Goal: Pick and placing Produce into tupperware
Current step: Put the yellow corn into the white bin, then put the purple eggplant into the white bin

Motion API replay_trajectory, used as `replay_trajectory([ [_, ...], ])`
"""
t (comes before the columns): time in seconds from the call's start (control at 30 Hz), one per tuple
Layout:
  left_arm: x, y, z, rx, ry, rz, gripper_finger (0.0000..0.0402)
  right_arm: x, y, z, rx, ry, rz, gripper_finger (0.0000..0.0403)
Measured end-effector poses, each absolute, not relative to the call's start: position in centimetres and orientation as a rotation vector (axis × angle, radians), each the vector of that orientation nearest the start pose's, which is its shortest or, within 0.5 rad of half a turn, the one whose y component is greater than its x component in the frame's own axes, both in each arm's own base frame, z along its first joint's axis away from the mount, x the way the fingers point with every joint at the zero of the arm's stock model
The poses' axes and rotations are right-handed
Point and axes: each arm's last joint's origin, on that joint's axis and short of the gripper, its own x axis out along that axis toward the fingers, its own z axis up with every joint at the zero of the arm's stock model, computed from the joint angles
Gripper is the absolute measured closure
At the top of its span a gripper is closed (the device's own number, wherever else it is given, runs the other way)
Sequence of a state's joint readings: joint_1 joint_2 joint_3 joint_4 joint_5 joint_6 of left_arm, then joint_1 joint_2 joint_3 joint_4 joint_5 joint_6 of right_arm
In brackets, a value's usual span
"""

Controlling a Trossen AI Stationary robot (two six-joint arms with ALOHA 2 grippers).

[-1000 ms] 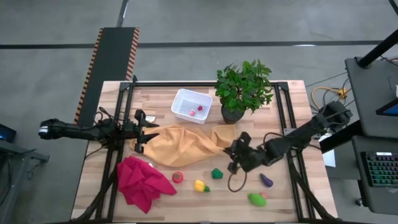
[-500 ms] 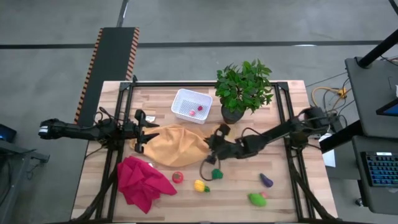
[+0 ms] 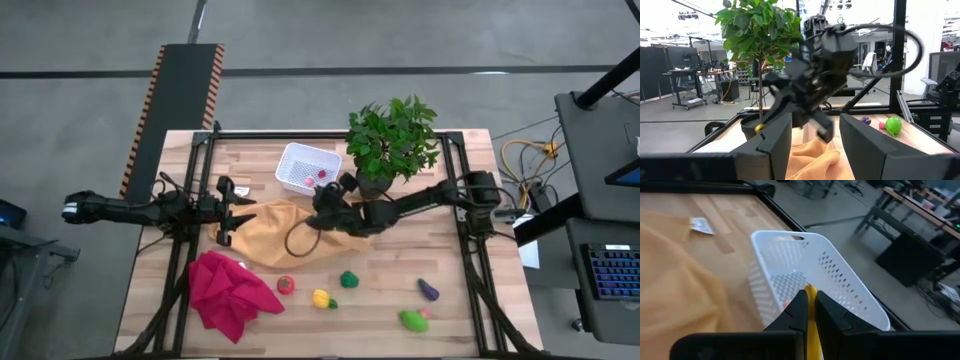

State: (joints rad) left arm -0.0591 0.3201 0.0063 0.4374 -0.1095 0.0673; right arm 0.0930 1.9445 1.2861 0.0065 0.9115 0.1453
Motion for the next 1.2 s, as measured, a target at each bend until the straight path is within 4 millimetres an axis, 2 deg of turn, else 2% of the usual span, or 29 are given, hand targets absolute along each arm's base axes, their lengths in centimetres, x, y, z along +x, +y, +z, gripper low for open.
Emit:
replay_trajectory([
  [0.2, 11.7, -0.4, 18.0, 0.057, -0.121, 0.054, 0.0249, 43.1, -0.7, 18.7, -0.177, 0.538, -0.879, 0.0385],
  [0.33, 11.7, -0.4, 18.0, 0.057, -0.121, 0.054, 0.0249, 43.5, -1.8, 18.4, -0.185, 0.55, -0.903, 0.0385],
  [0.63, 11.7, -0.4, 18.0, 0.057, -0.12, 0.054, 0.0249, 43.5, -2.7, 18.4, -0.183, 0.553, -0.927, 0.0379],
  [0.77, 11.7, -0.4, 18.0, 0.057, -0.119, 0.054, 0.0249, 43.5, -2.7, 18.4, -0.184, 0.554, -0.926, 0.0349],
  [1.0, 11.7, -0.4, 18.0, 0.057, -0.119, 0.054, 0.0249, 43.4, -2.7, 18.6, -0.188, 0.552, -0.921, 0.0268],
  [1.2, 11.7, -0.4, 18.0, 0.057, -0.12, 0.054, 0.0249, 42.9, -1.4, 20.8, -0.192, 0.517, -0.881, 0.0229],
])
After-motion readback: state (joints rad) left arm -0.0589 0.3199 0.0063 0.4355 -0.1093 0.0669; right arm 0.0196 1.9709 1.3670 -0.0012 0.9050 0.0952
